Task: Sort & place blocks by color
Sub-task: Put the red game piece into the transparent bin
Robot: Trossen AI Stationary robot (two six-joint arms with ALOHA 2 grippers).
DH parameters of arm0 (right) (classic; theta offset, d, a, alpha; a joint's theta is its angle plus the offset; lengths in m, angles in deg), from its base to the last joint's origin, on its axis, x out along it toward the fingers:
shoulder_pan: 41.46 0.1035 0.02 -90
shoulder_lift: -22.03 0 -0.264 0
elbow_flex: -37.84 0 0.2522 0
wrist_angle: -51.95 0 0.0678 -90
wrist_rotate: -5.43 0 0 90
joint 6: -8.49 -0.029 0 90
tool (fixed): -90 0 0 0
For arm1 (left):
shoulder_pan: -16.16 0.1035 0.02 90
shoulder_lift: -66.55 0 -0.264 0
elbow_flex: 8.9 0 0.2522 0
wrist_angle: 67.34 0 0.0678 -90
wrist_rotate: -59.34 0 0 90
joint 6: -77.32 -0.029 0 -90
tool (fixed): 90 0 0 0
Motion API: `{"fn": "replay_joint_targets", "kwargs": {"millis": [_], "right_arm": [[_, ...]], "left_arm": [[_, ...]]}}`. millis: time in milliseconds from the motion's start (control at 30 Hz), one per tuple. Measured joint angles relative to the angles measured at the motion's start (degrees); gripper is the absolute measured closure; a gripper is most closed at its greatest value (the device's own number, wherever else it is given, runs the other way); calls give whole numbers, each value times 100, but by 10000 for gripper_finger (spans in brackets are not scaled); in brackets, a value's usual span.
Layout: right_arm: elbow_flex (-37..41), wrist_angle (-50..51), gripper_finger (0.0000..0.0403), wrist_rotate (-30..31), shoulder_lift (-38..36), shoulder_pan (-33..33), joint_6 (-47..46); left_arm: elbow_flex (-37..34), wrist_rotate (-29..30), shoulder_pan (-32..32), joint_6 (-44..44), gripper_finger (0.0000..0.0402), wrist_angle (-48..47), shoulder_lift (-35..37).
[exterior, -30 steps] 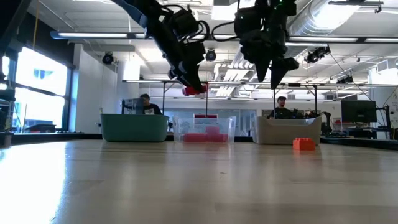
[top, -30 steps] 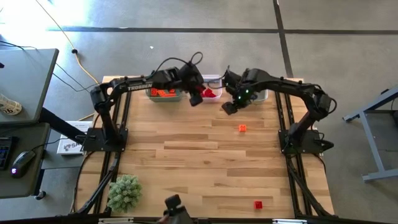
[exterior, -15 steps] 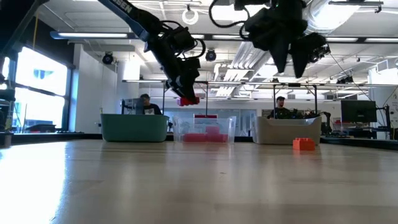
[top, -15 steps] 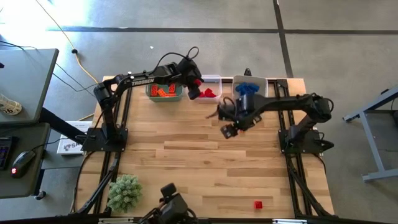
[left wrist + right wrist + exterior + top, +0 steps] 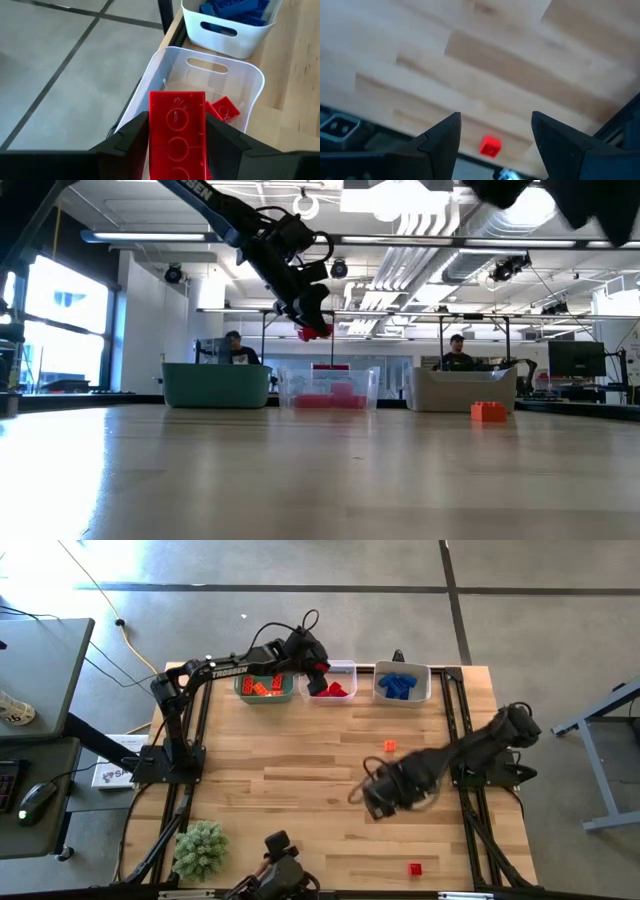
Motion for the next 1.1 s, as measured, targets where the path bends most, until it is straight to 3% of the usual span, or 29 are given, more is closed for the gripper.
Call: {"fn": "replay_joint_targets", "kwargs": {"millis": [333,600,733,900,1100], "right_arm": [[0,-602,174,145,0,1553,-2090],[2,-854,174,404,1,2320,-3209],[2,-819,174,780,0,2506,-3379],[2,-551,174,1743,0,2482,-3405],[2,-34,174,2366,0,2139,-3328]], "left_arm": [[0,0,-153,4,250,33,2],[0,68,-372,52,250,474,4],[0,148,-434,284,250,597,6],[0,240,-455,324,248,428,7],[0,471,-426,597,215,242,7]]}}
